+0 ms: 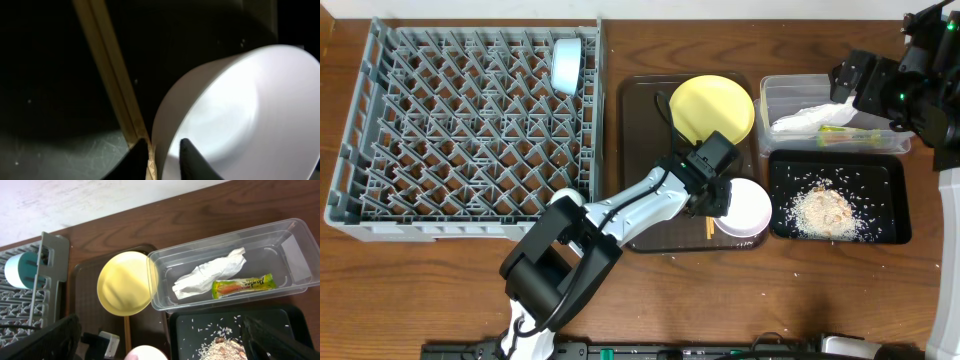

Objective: Sort waste into correct bins and load items into the dishwasher
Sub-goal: 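Reach the left gripper to the white bowl and grip its rim, then lift the white bowl and carry it into the dish rack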

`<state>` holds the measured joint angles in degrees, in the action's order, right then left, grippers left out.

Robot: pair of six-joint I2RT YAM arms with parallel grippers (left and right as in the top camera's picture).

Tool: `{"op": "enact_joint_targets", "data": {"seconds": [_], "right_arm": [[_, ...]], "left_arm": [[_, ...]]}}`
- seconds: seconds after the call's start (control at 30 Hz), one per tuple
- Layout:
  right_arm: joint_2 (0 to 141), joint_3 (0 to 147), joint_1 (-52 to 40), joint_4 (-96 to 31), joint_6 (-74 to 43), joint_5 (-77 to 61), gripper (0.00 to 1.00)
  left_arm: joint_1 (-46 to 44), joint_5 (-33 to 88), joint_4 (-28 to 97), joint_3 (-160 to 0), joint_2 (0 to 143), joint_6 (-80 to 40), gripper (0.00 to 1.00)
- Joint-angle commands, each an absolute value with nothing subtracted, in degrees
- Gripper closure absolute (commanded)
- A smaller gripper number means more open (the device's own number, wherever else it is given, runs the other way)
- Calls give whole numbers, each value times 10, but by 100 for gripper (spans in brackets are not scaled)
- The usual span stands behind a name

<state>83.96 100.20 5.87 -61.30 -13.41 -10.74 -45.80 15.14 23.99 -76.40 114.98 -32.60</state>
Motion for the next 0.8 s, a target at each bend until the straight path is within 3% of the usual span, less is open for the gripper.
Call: {"op": "enact_joint_targets", "data": {"seconds": [0.0,0.43,0.53,0.77], "right_arm": [[839,1007,63,-613,-141,-112,1],[839,1007,63,-613,-141,-112,1],[839,1007,63,-614,-141,-112,1],[839,1007,63,-616,-141,-112,1]], "left_arm": [[-453,161,241,-762,1154,-323,92],[-401,146,285,-763,1027,-282,93],[-375,49,314,-763,973,-255,92],[-296,-318,357,-763,898,-181,93]]}}
